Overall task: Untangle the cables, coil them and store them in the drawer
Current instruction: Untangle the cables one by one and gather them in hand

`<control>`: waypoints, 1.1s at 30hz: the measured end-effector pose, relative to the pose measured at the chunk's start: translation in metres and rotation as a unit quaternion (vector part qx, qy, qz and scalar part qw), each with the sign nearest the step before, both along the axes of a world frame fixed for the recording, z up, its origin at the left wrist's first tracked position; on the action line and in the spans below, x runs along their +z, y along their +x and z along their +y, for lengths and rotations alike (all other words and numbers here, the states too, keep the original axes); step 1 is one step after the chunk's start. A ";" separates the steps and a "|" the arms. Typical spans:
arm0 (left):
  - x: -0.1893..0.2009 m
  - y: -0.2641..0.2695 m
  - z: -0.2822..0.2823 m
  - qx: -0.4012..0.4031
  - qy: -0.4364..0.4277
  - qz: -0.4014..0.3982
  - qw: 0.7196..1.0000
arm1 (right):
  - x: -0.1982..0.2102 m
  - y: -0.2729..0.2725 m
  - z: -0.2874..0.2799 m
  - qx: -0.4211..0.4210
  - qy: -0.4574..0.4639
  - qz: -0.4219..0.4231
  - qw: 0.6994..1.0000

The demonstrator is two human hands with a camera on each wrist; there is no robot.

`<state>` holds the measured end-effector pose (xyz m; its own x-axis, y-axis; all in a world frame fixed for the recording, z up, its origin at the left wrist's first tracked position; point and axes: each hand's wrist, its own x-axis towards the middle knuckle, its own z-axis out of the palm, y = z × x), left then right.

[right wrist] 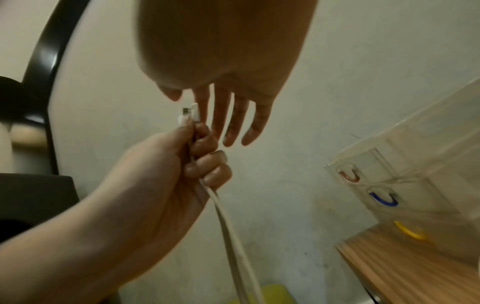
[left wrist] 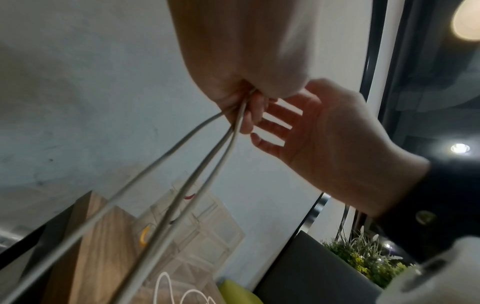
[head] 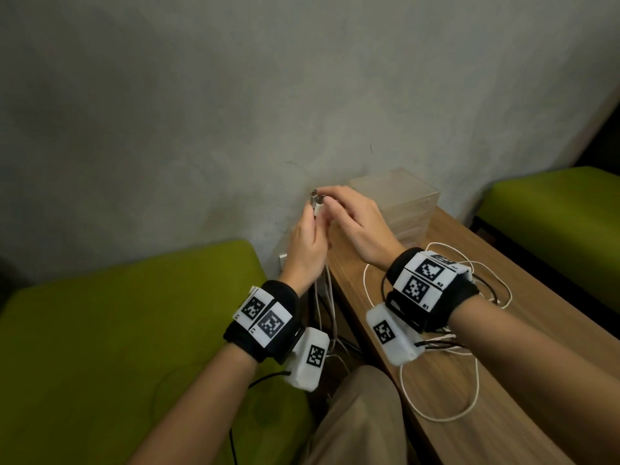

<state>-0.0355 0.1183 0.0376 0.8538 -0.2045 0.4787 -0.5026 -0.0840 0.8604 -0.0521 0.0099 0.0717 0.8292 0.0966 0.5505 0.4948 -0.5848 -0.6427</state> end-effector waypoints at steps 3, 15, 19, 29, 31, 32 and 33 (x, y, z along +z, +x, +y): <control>-0.003 -0.002 -0.003 -0.047 -0.001 0.033 0.998 | -0.004 0.004 -0.002 -0.038 -0.023 -0.026 0.999; -0.002 0.000 -0.006 -0.049 -0.039 0.034 0.997 | -0.020 -0.001 -0.015 -0.075 -0.032 -0.089 0.993; -0.002 -0.002 -0.004 -0.071 -0.028 0.029 0.997 | -0.021 -0.002 -0.018 -0.093 -0.034 -0.156 0.983; -0.007 -0.006 -0.008 -0.073 -0.030 0.027 0.996 | -0.006 -0.006 -0.014 -0.066 -0.002 -0.158 0.985; -0.009 -0.005 -0.007 -0.068 -0.009 0.006 0.998 | -0.002 -0.007 -0.016 -0.042 0.015 -0.142 0.989; -0.010 -0.004 -0.006 -0.065 0.006 -0.010 0.998 | -0.001 -0.008 -0.018 -0.034 0.014 -0.137 0.990; -0.010 -0.003 -0.006 -0.062 0.022 -0.022 0.998 | -0.001 -0.009 -0.020 -0.027 0.007 -0.134 0.991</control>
